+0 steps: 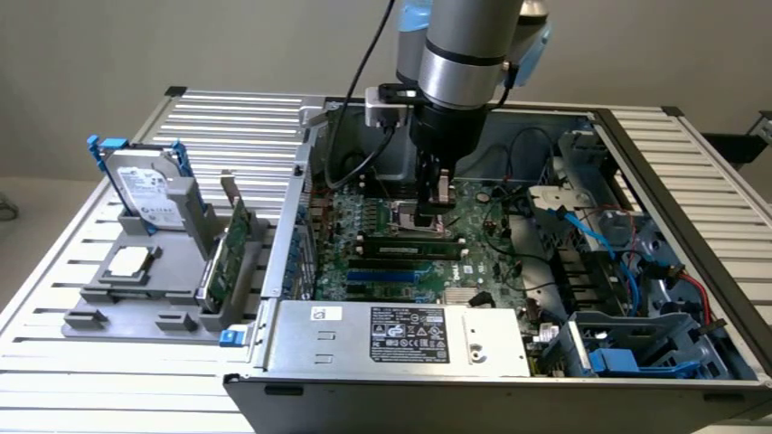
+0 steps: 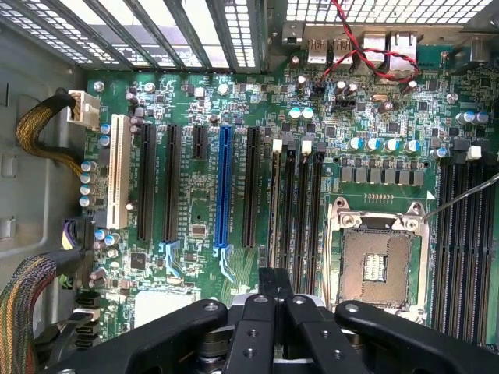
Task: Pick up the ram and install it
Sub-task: 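Press down the ram until it locks into place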
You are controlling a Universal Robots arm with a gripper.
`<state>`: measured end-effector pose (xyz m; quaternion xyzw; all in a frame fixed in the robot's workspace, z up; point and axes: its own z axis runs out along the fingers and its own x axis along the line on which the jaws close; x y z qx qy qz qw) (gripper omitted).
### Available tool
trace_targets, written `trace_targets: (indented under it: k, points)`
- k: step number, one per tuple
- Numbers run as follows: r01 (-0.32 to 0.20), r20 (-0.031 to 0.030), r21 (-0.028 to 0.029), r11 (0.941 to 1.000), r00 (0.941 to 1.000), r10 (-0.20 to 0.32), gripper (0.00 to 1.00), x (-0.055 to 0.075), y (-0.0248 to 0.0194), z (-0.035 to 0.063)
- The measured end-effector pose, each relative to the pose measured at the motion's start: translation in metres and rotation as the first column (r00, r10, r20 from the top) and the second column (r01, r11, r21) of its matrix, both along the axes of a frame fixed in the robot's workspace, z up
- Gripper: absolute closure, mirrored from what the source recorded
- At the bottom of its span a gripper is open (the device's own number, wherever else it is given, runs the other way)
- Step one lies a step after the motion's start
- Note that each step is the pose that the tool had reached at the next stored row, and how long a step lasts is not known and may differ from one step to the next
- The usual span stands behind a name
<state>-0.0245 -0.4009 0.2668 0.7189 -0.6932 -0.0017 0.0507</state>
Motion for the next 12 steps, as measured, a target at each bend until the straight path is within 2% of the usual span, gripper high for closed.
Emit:
trace_targets:
  k: [12]
  points:
    - [0.000,0.0003,-0.0003,1.0000,1.0000,0.000,0.89,-0.0002,-0.0001,-0.0023]
